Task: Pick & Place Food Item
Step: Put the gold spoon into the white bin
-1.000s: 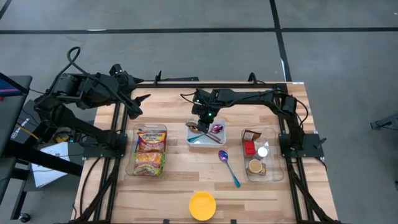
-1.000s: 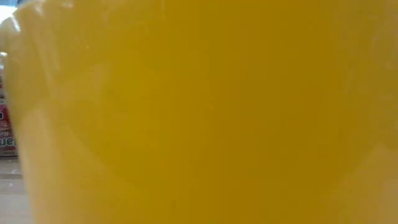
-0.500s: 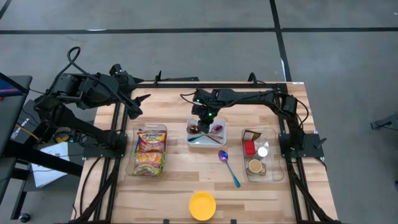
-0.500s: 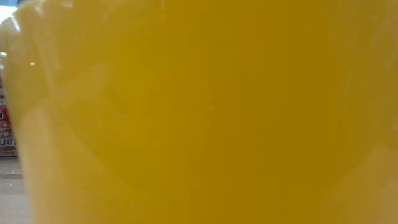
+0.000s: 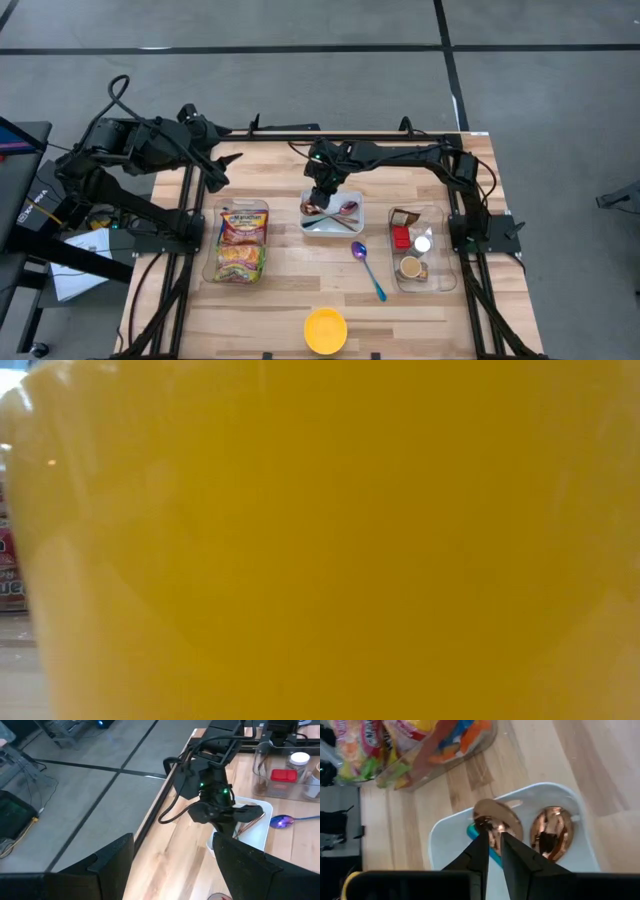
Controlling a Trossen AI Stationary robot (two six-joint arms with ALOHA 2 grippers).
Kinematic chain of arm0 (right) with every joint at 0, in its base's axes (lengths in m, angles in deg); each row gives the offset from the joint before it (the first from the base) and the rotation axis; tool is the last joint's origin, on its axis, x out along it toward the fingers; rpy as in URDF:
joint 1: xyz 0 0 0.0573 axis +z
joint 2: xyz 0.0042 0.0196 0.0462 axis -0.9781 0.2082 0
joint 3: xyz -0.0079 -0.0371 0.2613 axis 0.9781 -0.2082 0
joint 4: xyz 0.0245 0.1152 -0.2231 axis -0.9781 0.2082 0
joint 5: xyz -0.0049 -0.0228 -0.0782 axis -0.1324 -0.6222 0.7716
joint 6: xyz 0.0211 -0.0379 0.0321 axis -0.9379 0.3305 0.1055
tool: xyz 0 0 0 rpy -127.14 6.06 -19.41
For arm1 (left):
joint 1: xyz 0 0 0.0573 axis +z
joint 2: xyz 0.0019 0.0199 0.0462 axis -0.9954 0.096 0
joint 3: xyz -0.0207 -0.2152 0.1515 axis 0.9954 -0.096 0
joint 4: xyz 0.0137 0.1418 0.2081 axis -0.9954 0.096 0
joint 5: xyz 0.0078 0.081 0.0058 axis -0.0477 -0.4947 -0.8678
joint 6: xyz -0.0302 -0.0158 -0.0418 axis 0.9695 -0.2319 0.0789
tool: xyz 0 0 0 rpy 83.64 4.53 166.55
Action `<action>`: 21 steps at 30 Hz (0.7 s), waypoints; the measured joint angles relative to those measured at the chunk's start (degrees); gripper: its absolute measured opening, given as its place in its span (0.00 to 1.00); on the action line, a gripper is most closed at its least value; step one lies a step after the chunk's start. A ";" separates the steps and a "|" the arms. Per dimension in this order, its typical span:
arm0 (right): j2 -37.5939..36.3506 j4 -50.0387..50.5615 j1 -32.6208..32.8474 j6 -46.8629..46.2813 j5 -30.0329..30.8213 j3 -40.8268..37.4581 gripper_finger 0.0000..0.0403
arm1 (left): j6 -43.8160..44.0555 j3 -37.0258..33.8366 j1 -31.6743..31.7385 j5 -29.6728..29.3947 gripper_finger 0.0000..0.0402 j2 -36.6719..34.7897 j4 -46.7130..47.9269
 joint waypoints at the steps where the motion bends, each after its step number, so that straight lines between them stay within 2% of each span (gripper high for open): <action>1: 0.00 0.00 0.07 -0.06 0.49 0.00 0.11 | 0.00 0.00 0.02 0.11 0.66 0.00 0.00; 7: 0.00 0.58 0.31 -0.35 0.36 0.00 0.11 | 0.03 0.00 0.00 0.39 0.66 0.00 0.00; 13: -3.25 -0.75 -0.31 -3.34 -7.70 0.04 0.11 | 0.00 -0.04 0.02 4.78 0.66 1.33 -0.10; 21: -2.99 0.08 6.06 2.81 -1.50 0.04 0.11 | -0.10 -0.02 0.02 4.76 0.66 1.78 -0.07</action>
